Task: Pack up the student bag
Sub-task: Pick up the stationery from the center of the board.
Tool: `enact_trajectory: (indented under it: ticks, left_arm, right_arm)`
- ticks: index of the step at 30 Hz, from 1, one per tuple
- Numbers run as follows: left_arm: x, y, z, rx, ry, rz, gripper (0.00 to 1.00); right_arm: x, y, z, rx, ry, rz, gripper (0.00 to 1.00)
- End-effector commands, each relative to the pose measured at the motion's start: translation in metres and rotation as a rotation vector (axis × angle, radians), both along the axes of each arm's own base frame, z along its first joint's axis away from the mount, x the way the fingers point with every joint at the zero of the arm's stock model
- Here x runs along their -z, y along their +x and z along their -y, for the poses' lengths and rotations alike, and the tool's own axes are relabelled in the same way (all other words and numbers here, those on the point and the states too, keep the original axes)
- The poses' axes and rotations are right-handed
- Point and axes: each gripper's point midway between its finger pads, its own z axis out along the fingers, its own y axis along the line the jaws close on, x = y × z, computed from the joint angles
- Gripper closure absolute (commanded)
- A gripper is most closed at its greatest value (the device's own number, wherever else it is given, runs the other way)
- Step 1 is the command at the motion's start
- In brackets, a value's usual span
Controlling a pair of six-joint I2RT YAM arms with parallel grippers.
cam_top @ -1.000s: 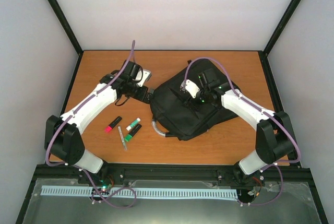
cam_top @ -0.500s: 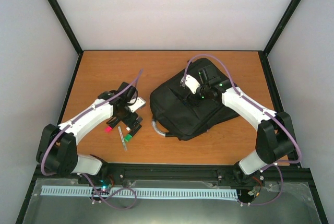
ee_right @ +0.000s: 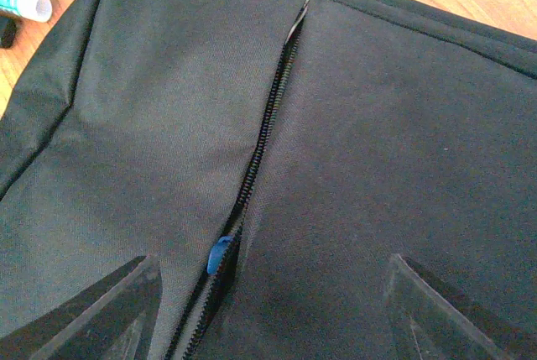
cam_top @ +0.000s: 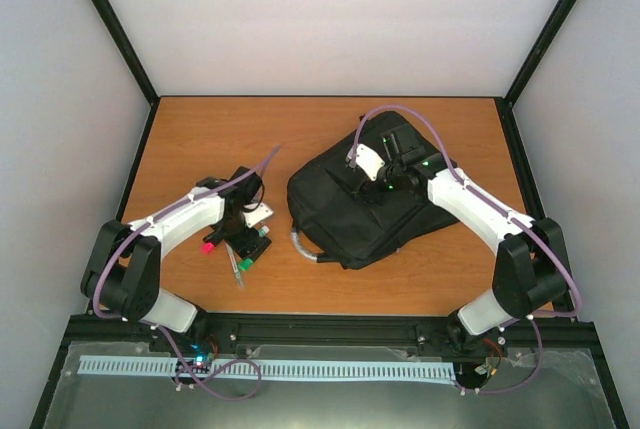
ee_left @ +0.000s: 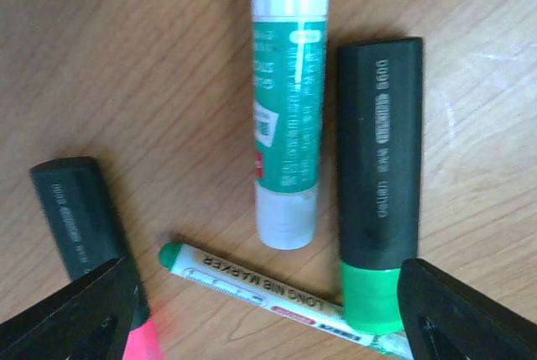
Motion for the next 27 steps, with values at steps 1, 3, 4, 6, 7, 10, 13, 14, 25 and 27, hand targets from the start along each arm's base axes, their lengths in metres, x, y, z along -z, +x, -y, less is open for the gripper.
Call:
enact_trajectory:
  ticks: [1, 3, 4, 6, 7, 10, 13, 14, 25, 27]
  left_arm:
    - [-0.021, 0.022, -0.009, -0.071, -0.032, 0.047, 0.07]
    - [-0.045, 0.038, -0.01, -0.159, -0.161, 0.06, 0.0]
    - [-0.059, 0.051, -0.015, -0.203, -0.19, 0.106, 0.0]
    - [-0.093, 0.075, -0.028, -0.261, -0.234, 0.221, 0.0]
    - [-0.11, 0.083, -0.033, -0.267, -0.264, 0.285, 0.0]
    - [-0.146, 0.101, -0.038, -0.216, -0.31, 0.491, 0.0]
    - [-0.131, 0.105, -0.045, -0.302, -0.295, 0.456, 0.0]
    - [-0.119, 0.106, -0.049, -0.356, -0.282, 0.404, 0.0]
    - [-0.051, 0.057, -0.08, -0.363, -0.222, 0.193, 0.26]
    - [-0.05, 0.045, -0.08, -0.293, -0.207, 0.182, 0.26]
  right_arm:
    - [-0.007, -0.008, -0.001, -0.026, 0.01, 0.015, 0.25]
    - [-0.009, -0.008, -0.001, -0.03, 0.008, 0.019, 0.25]
    - [-0.01, -0.008, -0.001, -0.032, 0.005, 0.021, 0.24]
    - [-0.01, -0.008, 0.0, -0.031, -0.001, 0.02, 0.22]
    - [-0.011, -0.007, 0.0, -0.029, -0.001, 0.022, 0.22]
    - [-0.009, -0.009, -0.002, -0.034, 0.009, 0.013, 0.21]
    - [-0.008, -0.01, -0.005, -0.041, 0.023, 0.004, 0.19]
    - [-0.009, -0.01, -0.005, -0.043, 0.026, 0.005, 0.18]
    - [-0.007, -0.013, -0.004, -0.045, 0.023, 0.003, 0.17]
    - [-0.006, -0.012, -0.004, -0.045, 0.023, 0.0, 0.17]
